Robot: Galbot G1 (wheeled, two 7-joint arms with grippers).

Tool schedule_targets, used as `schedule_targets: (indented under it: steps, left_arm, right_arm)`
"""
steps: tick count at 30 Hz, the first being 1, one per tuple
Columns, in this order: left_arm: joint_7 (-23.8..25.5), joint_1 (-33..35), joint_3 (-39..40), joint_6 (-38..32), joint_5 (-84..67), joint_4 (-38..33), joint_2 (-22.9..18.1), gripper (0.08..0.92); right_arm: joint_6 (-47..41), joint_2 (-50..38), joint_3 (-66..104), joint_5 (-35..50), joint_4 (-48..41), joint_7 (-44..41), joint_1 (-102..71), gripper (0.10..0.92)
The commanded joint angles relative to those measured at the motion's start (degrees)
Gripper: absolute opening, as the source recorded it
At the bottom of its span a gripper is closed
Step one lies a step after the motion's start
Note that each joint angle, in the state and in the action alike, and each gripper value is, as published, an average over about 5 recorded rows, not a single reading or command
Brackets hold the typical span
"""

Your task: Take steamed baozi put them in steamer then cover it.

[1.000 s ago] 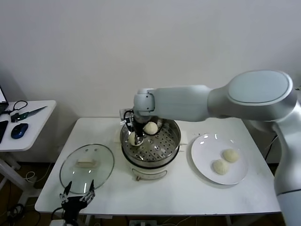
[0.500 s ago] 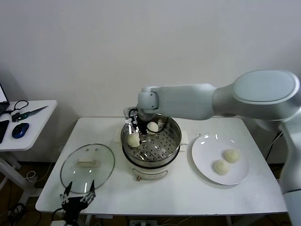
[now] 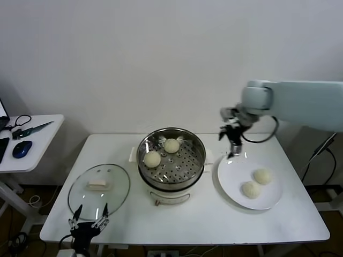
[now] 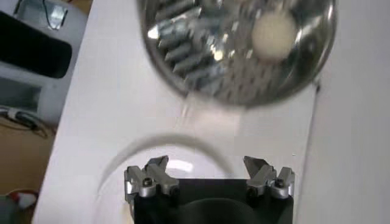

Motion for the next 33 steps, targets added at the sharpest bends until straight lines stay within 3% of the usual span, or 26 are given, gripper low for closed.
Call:
schedule_targets:
  steps: [1, 8, 17, 29, 33]
  left_arm:
    - [0.0, -0.1, 0.0, -0.1, 0.2, -0.1, -0.1, 0.823]
    - [0.0, -0.3, 0.4, -0.2, 0.2, 0.1, -0.5, 0.823]
    - [0.0, -0.1, 0.5, -0.3, 0.3, 0.5, -0.6, 0.823]
    - [0.0, 0.5, 0.0, -0.5, 0.3, 0.3, -0.4, 0.823]
    - [0.0, 0.4, 0.1, -0.4, 0.4, 0.2, -0.5, 0.823]
  right_arm:
    - [2.3, -17.6, 0.8, -14.6, 2.3, 0.0, -8.0, 0.823]
    - [1.1, -18.5, 11.7, -19.7, -2.7, 1.6, -22.8, 0.823]
    - [-1.7, -12.8, 26.6, -19.3, -8.0, 5.1, -38.5, 0.823]
    - [-2.6, -8.4, 28.8, -18.8, -11.9, 5.9, -42.0, 0.818]
    - [-2.7, -8.4, 28.4, -18.8, -11.8, 5.5, -41.6, 0.747]
